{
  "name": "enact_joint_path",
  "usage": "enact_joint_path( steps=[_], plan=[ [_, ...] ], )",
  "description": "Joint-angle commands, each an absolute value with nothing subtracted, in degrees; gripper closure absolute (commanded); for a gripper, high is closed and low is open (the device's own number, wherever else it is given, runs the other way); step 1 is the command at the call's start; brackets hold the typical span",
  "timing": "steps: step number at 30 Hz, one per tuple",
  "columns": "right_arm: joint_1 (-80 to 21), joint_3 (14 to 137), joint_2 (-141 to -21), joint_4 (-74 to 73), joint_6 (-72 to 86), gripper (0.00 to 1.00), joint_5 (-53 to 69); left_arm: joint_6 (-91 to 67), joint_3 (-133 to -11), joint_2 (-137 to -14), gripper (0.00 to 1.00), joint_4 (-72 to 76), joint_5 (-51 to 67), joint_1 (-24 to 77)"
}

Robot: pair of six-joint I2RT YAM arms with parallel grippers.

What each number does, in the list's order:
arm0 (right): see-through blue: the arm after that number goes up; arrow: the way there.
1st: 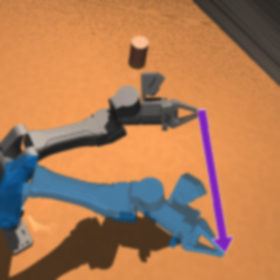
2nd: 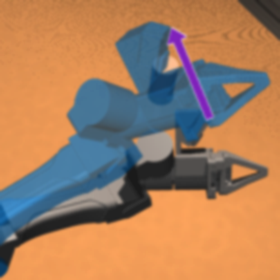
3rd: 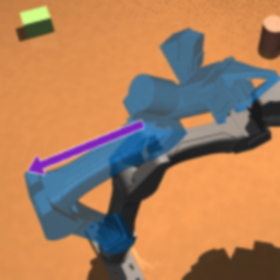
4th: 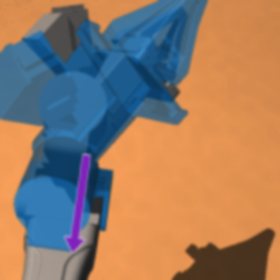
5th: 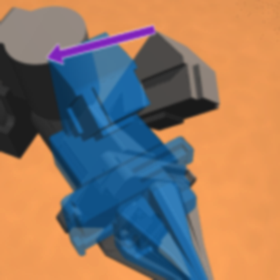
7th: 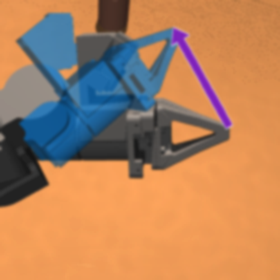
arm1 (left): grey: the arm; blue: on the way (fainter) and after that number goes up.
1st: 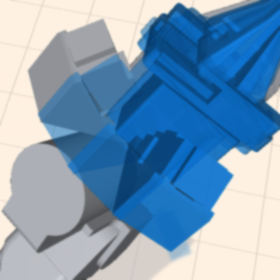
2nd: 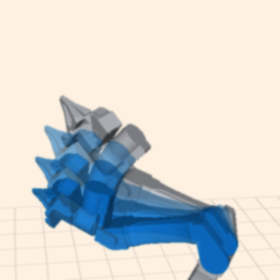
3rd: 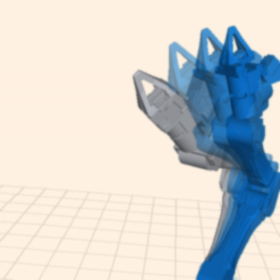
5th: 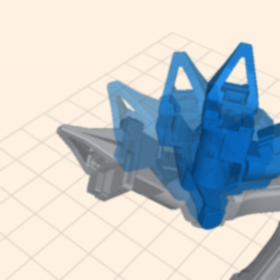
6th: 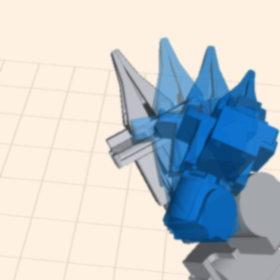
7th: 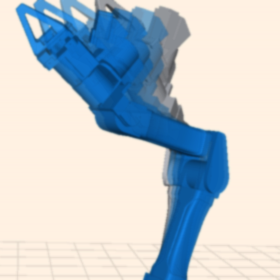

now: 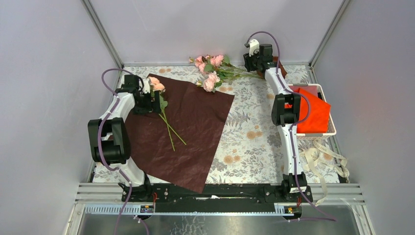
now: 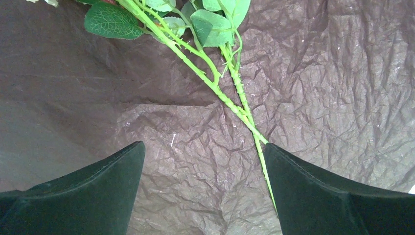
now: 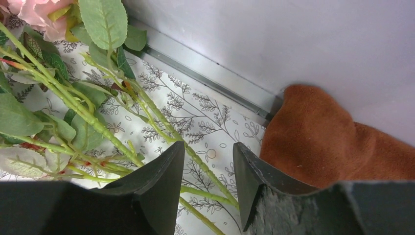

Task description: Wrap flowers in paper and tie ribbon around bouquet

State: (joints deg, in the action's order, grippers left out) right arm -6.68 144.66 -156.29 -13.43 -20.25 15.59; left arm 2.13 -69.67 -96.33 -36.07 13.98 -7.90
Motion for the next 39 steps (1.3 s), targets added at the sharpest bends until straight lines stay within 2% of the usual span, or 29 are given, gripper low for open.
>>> enact_joint_path(
  steps=[1, 8, 13, 15, 17, 18, 19, 27, 35, 39],
  plan=[
    [-6.4, 148.2, -157.9, -11.6, -22.5, 0.50, 15.1, 2.2, -71.4, -97.8, 0.01, -36.6, 14.1, -7.7],
    [-5.4, 149.1, -161.1, -14.7, -21.6, 0.47, 15.7, 1.8, -71.8, -98.2, 0.01, -36.6, 14.4, -7.7],
    [-4.9, 149.6, -162.3, -17.6, -21.8, 0.51, 14.8, 1.5, -72.0, -98.3, 0.01, -36.6, 14.4, -7.7],
    [-4.9, 149.2, -161.9, -19.1, -22.3, 0.67, 15.2, 1.4, -72.1, -98.3, 0.01, -36.6, 14.4, -7.7],
    [-4.9, 146.6, -159.9, -19.3, -22.5, 0.91, 16.4, 1.3, -72.1, -98.2, 0.01, -36.6, 14.4, -7.6],
    [-5.0, 145.6, -158.6, -19.3, -22.5, 0.98, 17.1, 1.3, -72.2, -98.1, 0.01, -36.7, 14.5, -7.6],
    [-4.9, 144.7, -157.3, -19.2, -22.5, 1.00, 17.8, 1.3, -72.4, -98.0, 0.01, -36.9, 14.5, -7.5],
    [-5.2, 133.0, -136.4, -9.9, -16.2, 1.00, 14.8, 5.6, -76.7, -94.0, 0.01, -40.6, 16.2, -7.5],
    [-12.0, 95.1, -102.2, 21.9, -2.8, 1.00, 4.9, 11.7, -81.2, -85.4, 0.01, -44.2, 25.9, -4.4],
    [-22.5, 83.2, -94.3, 31.7, 2.1, 1.00, -1.2, 12.3, -83.7, -82.1, 0.01, -45.2, 32.6, 1.7]
  ],
)
